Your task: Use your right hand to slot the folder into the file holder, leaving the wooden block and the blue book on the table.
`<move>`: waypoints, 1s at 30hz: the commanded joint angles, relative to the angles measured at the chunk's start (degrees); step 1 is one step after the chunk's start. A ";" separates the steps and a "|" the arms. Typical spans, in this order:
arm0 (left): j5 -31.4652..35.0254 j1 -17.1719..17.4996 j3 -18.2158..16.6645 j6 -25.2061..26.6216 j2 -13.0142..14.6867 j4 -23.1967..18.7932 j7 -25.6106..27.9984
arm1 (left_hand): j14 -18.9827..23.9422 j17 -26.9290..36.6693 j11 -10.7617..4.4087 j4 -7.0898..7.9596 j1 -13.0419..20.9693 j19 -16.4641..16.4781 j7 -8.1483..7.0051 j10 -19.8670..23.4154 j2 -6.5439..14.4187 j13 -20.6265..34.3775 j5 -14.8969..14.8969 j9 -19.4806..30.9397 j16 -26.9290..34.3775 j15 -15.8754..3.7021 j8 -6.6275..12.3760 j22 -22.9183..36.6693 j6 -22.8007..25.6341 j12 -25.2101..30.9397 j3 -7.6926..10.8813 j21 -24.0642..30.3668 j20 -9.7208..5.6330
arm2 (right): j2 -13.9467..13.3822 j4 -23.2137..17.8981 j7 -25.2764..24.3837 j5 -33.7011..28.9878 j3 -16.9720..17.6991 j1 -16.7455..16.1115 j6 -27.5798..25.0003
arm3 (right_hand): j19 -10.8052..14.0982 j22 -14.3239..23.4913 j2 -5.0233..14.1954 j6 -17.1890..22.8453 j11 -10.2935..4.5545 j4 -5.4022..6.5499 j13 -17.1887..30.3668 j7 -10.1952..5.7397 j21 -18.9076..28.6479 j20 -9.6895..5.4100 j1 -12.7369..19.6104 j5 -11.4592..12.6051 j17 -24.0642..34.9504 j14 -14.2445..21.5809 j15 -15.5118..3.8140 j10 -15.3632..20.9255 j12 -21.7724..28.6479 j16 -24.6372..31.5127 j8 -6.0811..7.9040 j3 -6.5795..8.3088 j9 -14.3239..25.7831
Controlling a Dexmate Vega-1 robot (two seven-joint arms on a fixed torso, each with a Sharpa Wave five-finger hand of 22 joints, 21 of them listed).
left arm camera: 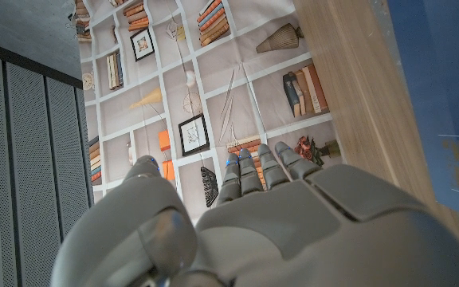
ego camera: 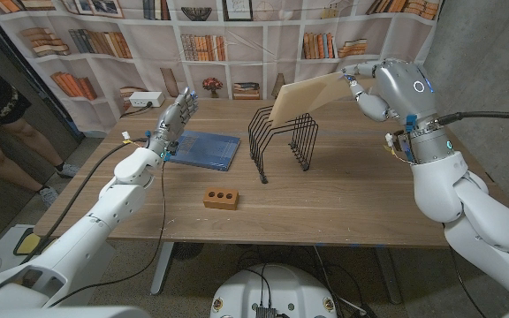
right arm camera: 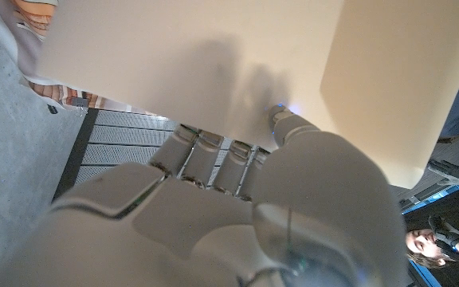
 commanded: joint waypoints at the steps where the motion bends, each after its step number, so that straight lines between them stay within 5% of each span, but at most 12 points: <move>1: 0.15 0.59 -0.05 0.09 0.27 -0.87 0.47 | 0.64 0.26 0.09 -0.11 0.31 0.48 0.00 0.14 0.15 0.32 -0.12 0.26 -0.18 -0.03 -0.25 0.18 0.42 -0.06 -0.24 -0.10 -0.23 | 0.29 -0.21 -1.14 3.17 0.25 -1.20 2.11 | 0.05 0.12 -0.03 0.27 -0.03 -0.27 0.07 -0.18 0.36 -8.84 -0.54 0.05 0.12 0.57 -6.96 0.37 0.25 0.01 0.28 -0.06 0.08; 30: -0.74 0.78 -0.57 -0.40 0.30 0.31 -0.53 | 0.60 0.26 0.01 -0.09 0.36 0.41 0.06 0.15 0.14 0.33 -0.12 0.26 -0.19 0.04 -0.27 0.18 0.38 -0.06 -0.31 -0.14 -0.18 | 0.56 0.32 -0.44 0.70 -3.05 0.48 -0.36 | -0.05 0.07 -0.03 0.43 -0.14 -0.48 0.10 -0.08 0.69 -8.82 -0.90 0.12 0.17 0.64 -6.98 0.59 0.30 -0.03 0.15 0.14 0.04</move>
